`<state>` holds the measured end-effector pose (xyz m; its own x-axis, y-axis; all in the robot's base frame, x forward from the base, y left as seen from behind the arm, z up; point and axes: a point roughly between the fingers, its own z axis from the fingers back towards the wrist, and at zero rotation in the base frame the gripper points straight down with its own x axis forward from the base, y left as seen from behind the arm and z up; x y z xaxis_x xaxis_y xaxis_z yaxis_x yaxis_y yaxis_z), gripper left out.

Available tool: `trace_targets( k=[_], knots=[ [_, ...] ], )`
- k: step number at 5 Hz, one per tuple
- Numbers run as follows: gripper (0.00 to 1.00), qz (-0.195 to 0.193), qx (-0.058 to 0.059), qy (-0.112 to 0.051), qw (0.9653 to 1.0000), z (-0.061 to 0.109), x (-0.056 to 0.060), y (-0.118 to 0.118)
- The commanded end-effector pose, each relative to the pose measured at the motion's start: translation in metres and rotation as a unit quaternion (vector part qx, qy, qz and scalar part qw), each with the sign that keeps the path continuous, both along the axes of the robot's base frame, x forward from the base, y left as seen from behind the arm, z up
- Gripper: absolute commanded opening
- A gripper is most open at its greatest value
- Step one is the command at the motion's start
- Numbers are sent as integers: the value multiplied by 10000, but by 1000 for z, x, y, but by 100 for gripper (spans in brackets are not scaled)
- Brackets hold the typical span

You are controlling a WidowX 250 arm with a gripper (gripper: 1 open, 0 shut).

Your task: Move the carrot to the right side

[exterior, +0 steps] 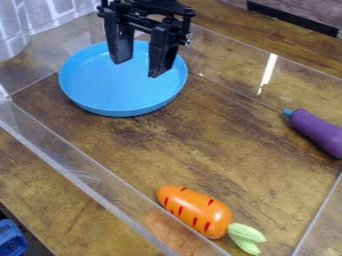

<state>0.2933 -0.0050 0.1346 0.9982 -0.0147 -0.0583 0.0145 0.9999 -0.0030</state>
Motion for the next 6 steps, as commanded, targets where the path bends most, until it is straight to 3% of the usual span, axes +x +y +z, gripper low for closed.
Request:
trace_targets(
  k=[1, 2, 3, 4, 5, 6],
  knots=[
    [100, -368, -11, 93, 9993, -14, -3, -2],
    [100, -586, -26, 185, 9981, -21, -6, -8],
    [100, -1403, -43, 198, 9899, -31, -25, -32],
    [100, -1924, -77, 229, 9810, -32, -37, -46],
    [100, -2705, 84, 172, 9625, -52, -41, -67],
    [100, -2975, 89, 166, 9545, -56, -38, -74]
  ],
)
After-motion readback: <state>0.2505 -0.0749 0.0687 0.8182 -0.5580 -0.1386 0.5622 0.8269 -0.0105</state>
